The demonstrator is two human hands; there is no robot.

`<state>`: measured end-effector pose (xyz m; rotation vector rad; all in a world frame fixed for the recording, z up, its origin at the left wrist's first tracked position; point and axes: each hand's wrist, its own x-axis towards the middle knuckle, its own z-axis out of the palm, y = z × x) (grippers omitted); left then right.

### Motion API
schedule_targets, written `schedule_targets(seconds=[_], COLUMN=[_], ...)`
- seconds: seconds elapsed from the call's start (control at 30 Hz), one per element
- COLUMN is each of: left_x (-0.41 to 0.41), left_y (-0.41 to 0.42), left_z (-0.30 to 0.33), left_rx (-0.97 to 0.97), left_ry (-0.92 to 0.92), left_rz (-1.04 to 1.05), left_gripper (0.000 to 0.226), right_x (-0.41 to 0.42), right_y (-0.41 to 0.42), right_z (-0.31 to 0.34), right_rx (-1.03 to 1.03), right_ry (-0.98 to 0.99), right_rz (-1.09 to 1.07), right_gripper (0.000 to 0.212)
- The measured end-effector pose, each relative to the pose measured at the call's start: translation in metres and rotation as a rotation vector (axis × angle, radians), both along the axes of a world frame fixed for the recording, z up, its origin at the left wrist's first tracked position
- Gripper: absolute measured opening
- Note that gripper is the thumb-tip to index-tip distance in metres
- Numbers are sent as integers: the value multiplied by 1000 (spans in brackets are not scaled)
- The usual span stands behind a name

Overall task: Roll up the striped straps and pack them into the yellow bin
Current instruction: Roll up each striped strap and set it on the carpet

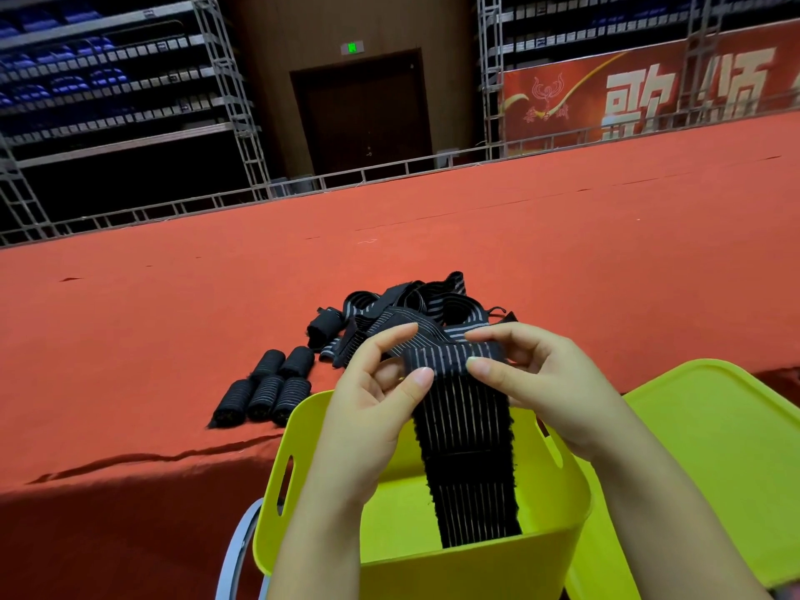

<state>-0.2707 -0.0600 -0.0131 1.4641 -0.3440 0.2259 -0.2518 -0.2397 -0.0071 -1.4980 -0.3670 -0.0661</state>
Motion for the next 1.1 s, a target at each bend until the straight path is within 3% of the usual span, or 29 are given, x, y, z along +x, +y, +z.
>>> schedule_targets(seconds=[0.2, 0.37, 0.53, 0.63, 0.73, 0.83, 0.97, 1.1], left_x=[1, 2, 0, -3, -3, -3, -3, -3], left_y=[0, 1, 4, 2, 0, -1, 0, 2], left_z=[-2, -1, 0, 1, 3, 2, 2, 2], left_rx=[7, 60, 57, 83, 72, 77, 32, -15], left_ry=[-5, -35, 70, 113, 106, 76, 37, 18], left_rz=[-3, 48, 1, 2, 35, 64, 68, 39], left_gripper=[44, 42, 29, 39, 25, 23, 24, 30], right_x=[0, -1, -2, -3, -4, -3, -2, -2], right_y=[0, 1, 2, 3, 4, 3, -2, -3], right_z=[-2, -2, -1, 0, -1, -3, -2, -1], right_rx=[33, 16, 62, 68, 55, 45, 20, 10], right_ry=[-77, -169, -228, -253, -265, -266, -212, -100], right_rz=[-8, -3, -32, -46, -27, -16, 46, 35], right_gripper=[25, 32, 31, 34, 39, 48, 21, 32])
